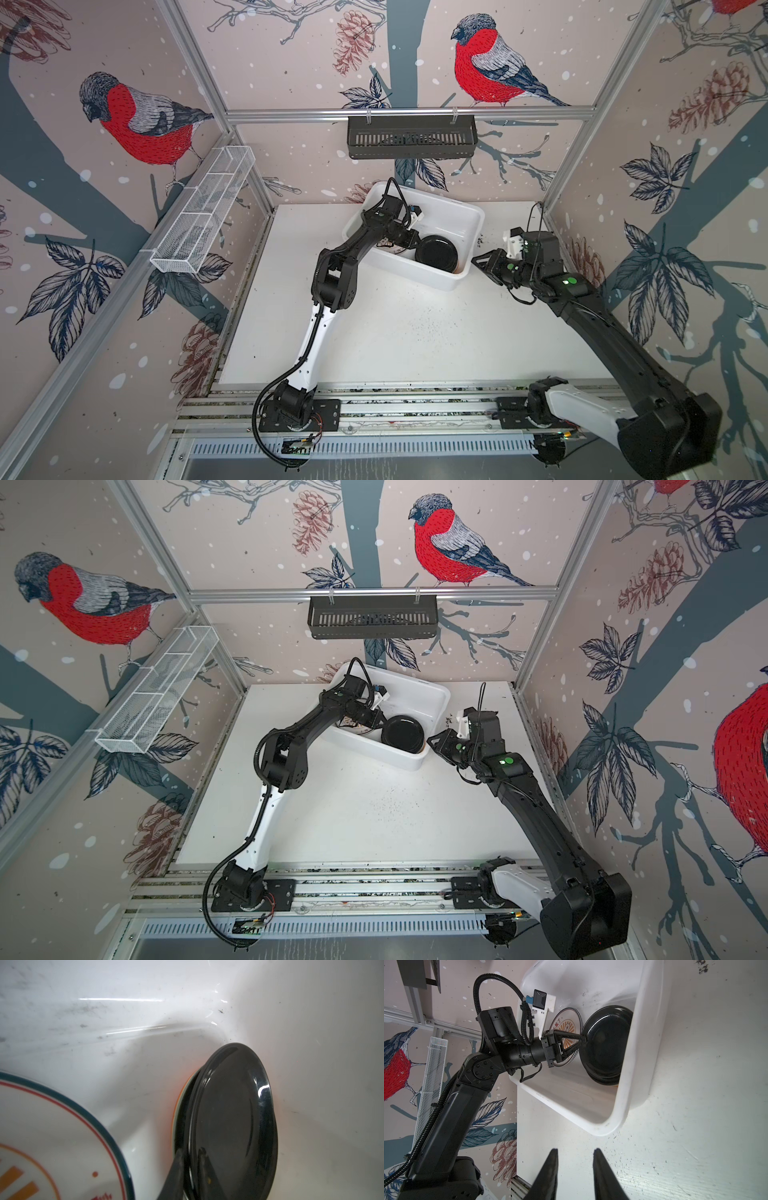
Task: Place the plates into the plastic bin on the countertop
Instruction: 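Lower the black plate into the bin beside the blue-floral plate with the left gripper, then open the left gripper to release the black plate and raise it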
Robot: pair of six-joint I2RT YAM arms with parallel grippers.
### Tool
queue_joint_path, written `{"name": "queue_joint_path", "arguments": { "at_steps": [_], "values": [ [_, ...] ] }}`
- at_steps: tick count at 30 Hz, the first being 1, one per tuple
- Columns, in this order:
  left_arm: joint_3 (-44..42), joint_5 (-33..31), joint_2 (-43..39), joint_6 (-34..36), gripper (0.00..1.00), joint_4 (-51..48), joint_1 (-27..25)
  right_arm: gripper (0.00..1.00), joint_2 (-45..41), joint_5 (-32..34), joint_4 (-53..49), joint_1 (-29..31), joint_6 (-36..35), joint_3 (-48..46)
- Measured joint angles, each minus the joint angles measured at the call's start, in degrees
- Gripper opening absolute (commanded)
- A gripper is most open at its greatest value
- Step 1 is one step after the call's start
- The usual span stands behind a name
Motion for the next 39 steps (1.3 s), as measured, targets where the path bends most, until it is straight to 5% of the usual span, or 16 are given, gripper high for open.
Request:
{"name": "queue_joint_path", "arguments": {
  "at_steps": [15,23,39],
  "values": [
    [-0.35,-0.68,0.5,1.29,0.35,-0.85,-0.09,0.31,-1.29,0.02,0.07,0.0,0.17,-1.14],
    [-1.25,-1.36,-0.57,1.92,0.6,-0.98,-0.13,0.32,-1.55,0.02,0.11,-0.02,0.17,-1.16],
    [-1.68,-1.07,-2.36,2.25,0.63,-0.79,-0.33,0.33,-3.32,0.13,0.31,-0.02,0.22,-2.49]
  ]
}}
